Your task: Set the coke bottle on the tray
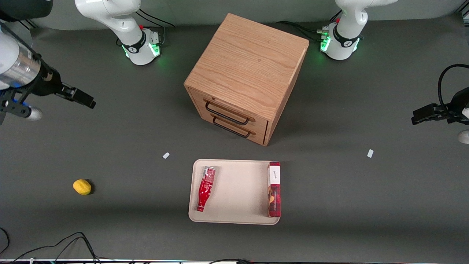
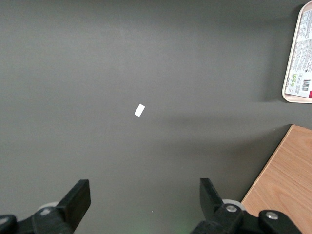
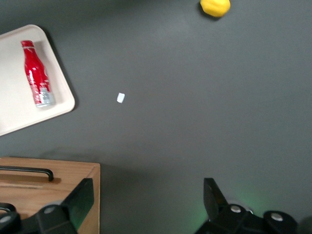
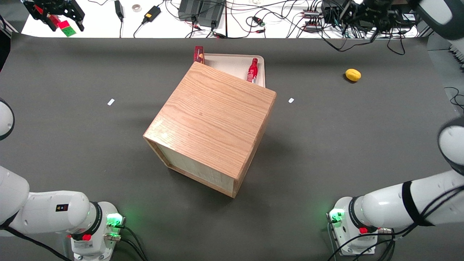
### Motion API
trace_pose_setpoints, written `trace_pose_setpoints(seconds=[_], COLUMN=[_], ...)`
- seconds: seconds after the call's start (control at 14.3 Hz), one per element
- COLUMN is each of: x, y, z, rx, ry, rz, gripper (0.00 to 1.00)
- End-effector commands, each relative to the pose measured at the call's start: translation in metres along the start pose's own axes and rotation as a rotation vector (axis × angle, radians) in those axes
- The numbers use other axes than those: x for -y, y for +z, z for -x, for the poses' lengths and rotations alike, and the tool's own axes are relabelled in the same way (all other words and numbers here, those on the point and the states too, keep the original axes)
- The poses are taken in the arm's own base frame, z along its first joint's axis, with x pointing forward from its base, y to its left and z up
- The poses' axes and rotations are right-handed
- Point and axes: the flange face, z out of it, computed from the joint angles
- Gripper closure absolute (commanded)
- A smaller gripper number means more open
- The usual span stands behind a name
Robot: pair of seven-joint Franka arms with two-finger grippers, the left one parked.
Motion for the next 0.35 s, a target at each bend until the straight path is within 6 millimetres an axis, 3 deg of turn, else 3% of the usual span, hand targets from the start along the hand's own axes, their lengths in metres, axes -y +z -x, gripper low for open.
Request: trace_pose_setpoints(seconds=[0.0,0.28], x=[-0.014,-0.011], y=[0.006,-0.015], z=[0.018,-0.001], rx=[-0.004,0.001], ry=[-0.010,-0.003], rz=[-0.026,-0.030], gripper=[0.00,0.00])
